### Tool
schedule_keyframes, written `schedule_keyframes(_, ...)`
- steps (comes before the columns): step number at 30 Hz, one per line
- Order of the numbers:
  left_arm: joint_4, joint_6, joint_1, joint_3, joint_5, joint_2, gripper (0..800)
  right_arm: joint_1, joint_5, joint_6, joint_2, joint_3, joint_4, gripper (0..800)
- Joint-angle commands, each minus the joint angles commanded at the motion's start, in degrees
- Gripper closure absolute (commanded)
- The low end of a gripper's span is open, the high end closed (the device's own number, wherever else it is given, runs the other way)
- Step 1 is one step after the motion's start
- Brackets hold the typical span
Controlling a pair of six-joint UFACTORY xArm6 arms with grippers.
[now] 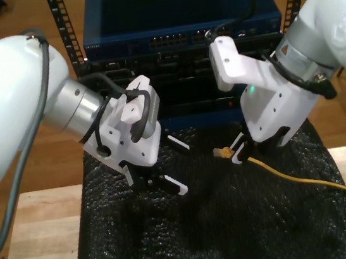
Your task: Grab the cable and plug it in
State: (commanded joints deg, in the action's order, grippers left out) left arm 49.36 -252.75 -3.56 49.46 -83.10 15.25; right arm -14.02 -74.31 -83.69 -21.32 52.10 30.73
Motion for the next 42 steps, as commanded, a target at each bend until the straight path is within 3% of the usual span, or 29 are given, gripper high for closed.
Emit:
schedule_keyframes(8, 7.12, 2.2, 0.09, 0.09, -0.53, 0.09, 0, 0.09, -0.09, -1.05, 0.35, 0.09, 3.16, 796)
schedule_keyframes(25, 10.99, 2.02, 2.46, -0.35, -1.32, 0.09, 2, 1.05, 0.26, -0.79, 1.05, 0.88, 8.0, 796)
schedule_keyframes(42, 10.9, 2.29, 2.55, -1.05, -1.49, 0.09, 32, 1.05, 0.44, -0.62, 6.07, 2.99, 8.53, 794)
